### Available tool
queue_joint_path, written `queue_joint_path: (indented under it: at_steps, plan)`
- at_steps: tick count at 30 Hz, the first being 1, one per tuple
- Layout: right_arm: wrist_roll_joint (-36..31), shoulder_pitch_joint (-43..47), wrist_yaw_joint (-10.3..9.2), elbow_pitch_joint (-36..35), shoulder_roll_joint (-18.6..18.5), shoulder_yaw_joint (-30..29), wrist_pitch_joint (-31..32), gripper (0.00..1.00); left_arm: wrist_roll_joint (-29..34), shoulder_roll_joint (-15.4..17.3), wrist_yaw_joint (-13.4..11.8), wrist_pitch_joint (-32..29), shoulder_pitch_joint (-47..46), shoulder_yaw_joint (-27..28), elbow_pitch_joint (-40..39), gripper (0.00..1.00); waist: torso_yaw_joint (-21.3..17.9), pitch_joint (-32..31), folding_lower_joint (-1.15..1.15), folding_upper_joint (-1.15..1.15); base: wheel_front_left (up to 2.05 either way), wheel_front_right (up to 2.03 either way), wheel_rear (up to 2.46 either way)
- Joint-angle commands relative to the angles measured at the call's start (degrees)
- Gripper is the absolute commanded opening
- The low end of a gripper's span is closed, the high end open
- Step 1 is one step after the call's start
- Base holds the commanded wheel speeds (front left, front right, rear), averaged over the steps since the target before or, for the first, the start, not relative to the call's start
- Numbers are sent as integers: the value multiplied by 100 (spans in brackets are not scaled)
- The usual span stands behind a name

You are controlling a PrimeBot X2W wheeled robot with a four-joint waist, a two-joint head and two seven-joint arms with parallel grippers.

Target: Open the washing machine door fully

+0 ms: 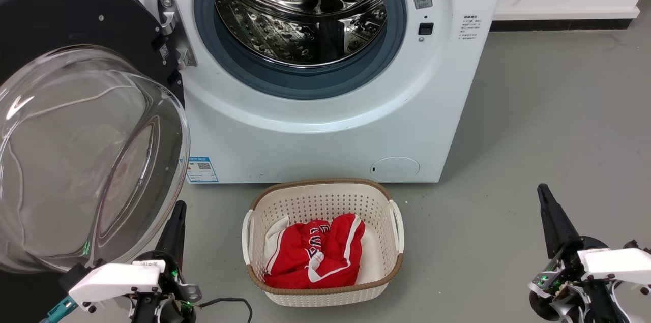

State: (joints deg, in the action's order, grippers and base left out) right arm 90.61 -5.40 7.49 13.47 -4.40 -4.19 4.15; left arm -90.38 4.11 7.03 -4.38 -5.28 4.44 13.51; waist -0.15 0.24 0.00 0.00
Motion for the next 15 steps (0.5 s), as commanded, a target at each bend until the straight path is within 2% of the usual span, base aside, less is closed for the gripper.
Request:
queue_joint_path:
  at_steps: [1, 7, 15]
  plan:
    - [131, -66, 0, 30, 10, -20, 49, 0, -117, -4, 37, -43, -97, 34, 29, 0, 3, -1, 0, 0, 0, 0, 0]
    - [359, -96, 0, 57, 19, -47, 95, 0, -354, -10, 63, -107, -98, 64, 63, 0, 14, -5, 0, 0, 0, 0, 0]
    - [317, -99, 0, 55, 35, -70, 119, 0, -315, -22, 59, -123, -100, 78, 60, 0, 15, -5, 0, 0, 0, 0, 0]
